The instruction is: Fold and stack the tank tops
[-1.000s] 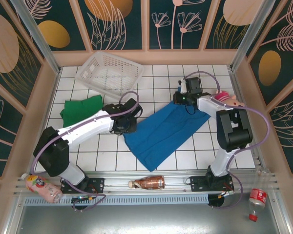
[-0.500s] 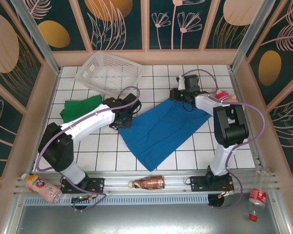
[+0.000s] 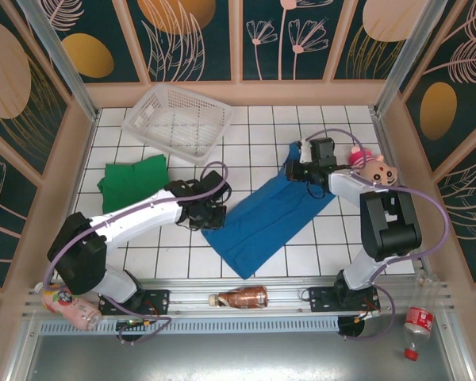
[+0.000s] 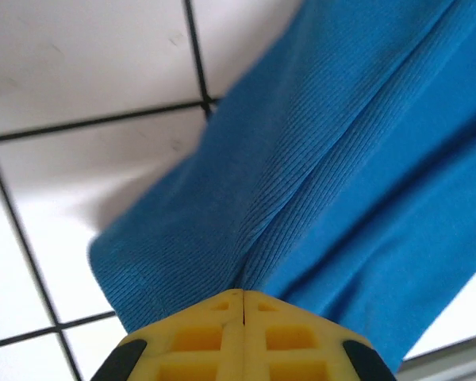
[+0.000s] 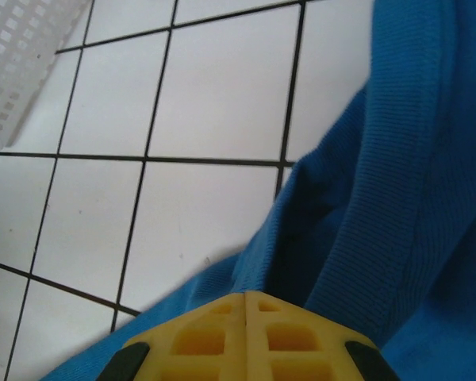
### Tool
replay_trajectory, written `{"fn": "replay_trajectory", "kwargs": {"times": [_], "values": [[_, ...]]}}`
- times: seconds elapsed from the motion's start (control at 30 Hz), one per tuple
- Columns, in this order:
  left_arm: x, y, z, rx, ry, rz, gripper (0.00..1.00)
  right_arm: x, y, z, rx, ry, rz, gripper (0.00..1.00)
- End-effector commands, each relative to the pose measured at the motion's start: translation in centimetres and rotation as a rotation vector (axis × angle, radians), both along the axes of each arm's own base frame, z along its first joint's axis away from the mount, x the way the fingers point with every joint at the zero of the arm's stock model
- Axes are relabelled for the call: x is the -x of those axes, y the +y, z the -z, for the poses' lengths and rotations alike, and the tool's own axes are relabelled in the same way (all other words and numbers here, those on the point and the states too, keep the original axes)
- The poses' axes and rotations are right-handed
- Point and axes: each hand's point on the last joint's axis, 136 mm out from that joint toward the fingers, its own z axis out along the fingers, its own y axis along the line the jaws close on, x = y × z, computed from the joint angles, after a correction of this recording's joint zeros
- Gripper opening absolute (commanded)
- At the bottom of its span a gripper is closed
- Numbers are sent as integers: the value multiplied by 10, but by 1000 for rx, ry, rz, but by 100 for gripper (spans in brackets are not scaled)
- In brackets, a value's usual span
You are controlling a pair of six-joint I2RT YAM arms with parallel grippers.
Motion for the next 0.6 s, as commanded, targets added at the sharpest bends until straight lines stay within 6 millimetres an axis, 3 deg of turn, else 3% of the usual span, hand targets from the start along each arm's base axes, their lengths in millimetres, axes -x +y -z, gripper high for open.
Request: {"fn": "replay_trajectory", "kwargs": {"times": [0.0, 0.2, 0.37, 0.5, 0.57], "values": [[19, -12, 8, 62, 56, -1, 0, 9, -16, 11, 39, 14, 23, 0], [30, -22, 38, 43, 104, 25, 0, 5, -23, 32, 27, 40, 56, 0], [40, -34, 52, 68, 139, 51, 0, 15, -28, 46, 39, 84, 72, 0], [48, -24, 65, 26, 164, 49, 0, 19, -30, 54, 53, 117, 80, 0], [53, -20, 70, 4, 188, 54, 0, 20, -32, 57, 67, 135, 86, 6]]}}
